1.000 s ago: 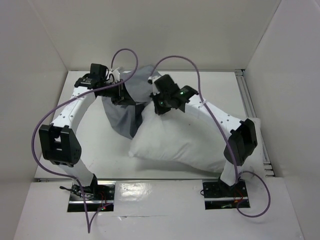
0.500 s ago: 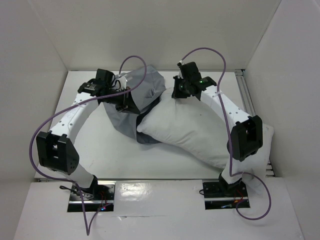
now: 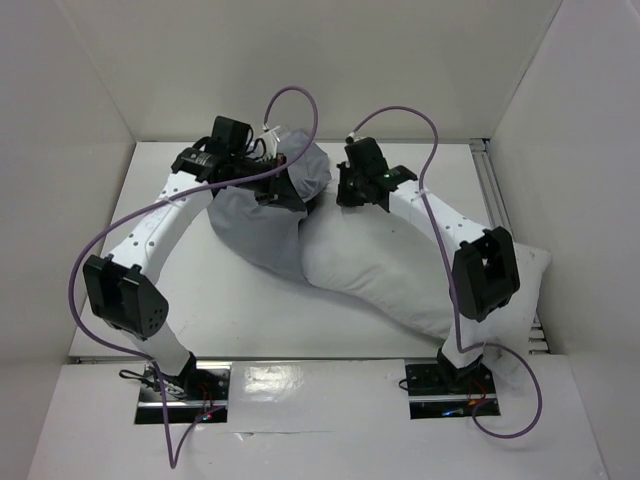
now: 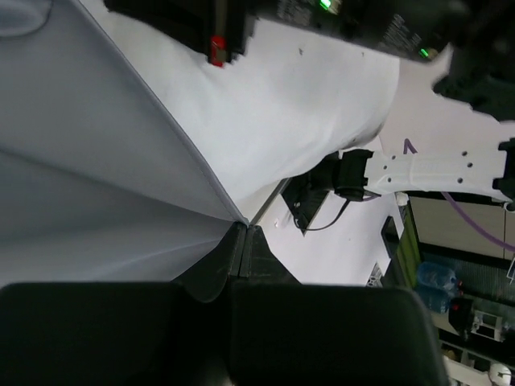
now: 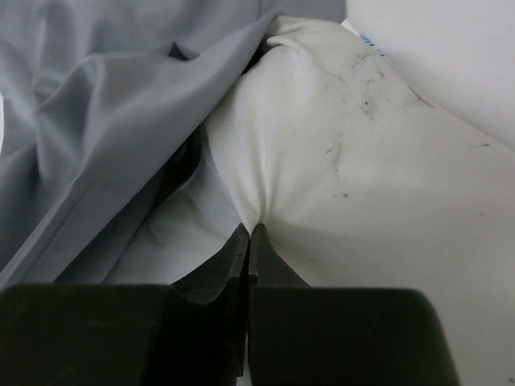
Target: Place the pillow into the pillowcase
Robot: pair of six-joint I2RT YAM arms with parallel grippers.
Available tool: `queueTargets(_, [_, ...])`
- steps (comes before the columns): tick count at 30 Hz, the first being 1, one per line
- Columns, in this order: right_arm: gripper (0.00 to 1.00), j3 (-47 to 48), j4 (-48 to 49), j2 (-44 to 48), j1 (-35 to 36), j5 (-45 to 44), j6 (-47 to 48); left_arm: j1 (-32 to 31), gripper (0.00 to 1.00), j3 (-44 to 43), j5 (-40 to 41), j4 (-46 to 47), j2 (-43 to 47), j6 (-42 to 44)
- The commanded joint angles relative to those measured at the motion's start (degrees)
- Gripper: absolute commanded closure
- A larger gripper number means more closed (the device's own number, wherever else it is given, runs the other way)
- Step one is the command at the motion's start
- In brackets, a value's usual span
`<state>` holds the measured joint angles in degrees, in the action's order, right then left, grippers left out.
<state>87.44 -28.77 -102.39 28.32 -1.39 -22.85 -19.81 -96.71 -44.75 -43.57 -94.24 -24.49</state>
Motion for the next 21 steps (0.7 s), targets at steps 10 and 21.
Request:
queueTargets(10, [1.0,-10.7,-4.5,20.7,8.3,-5.0,3.8,0.0,1.0,-0.2,2.1,1.3,-3.1,-3.4])
queueTargets(21, [1.0,-9.9,-8.7,17.0,17.1,-4.1,7.1,0.0,1.0,1.6,0.9,3.5,-2.9,-3.9])
